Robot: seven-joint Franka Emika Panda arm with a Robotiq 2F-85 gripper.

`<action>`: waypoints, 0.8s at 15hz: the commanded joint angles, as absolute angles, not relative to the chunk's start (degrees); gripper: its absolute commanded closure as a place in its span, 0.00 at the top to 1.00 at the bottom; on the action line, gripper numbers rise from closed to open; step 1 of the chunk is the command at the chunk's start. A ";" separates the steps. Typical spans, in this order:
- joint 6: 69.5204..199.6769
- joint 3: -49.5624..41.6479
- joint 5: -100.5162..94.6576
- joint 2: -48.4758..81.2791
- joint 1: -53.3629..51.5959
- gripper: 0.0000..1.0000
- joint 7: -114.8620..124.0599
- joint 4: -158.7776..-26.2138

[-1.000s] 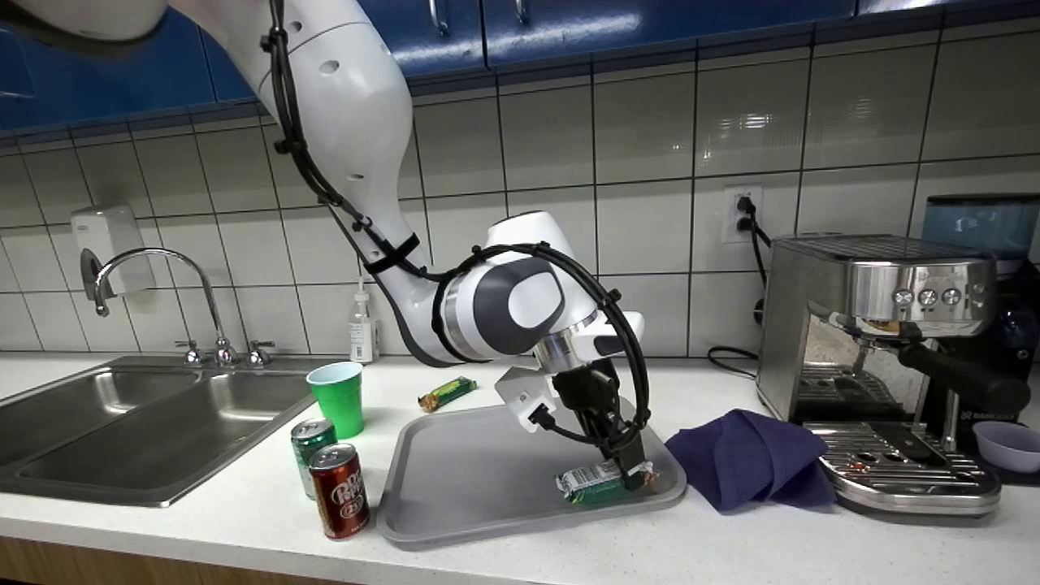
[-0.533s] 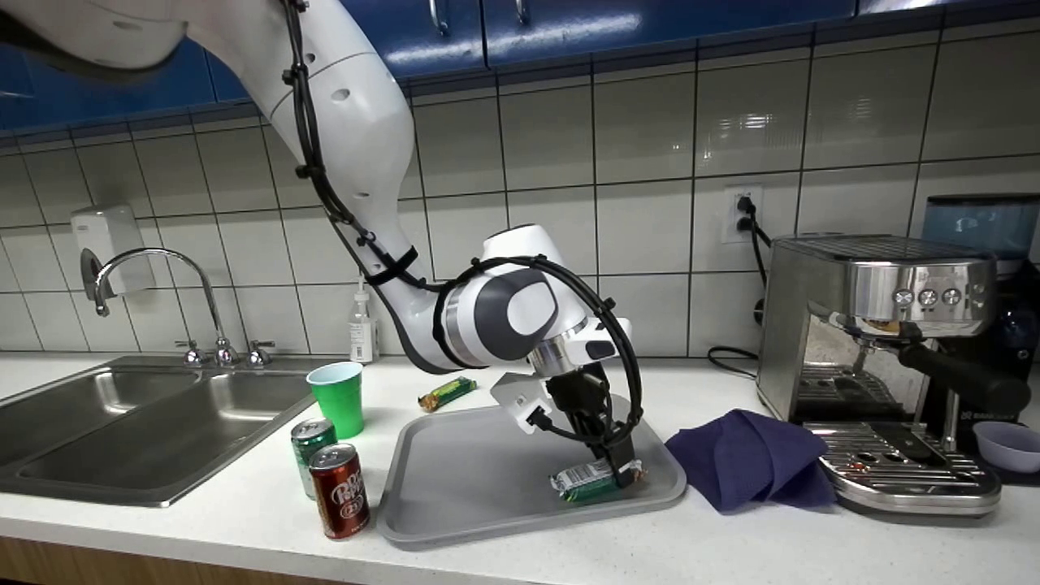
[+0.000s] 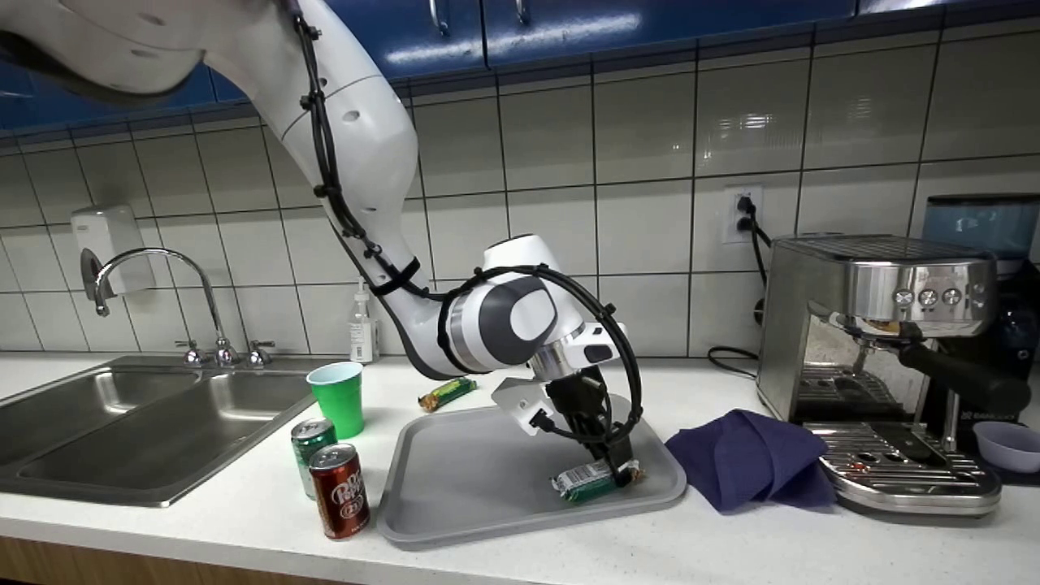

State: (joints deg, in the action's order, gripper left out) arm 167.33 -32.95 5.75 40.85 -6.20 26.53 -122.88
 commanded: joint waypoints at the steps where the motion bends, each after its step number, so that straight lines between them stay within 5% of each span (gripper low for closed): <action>1: 165.47 -32.98 5.01 41.21 -6.42 0.73 26.79 -121.08; 5: 165.89 -32.91 4.64 39.18 -6.97 0.99 25.93 -122.50; 12: 166.92 -33.25 2.31 34.73 -9.54 1.00 24.48 -125.83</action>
State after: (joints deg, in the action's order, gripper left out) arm 167.34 -32.88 4.26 38.94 -8.45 26.05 -123.04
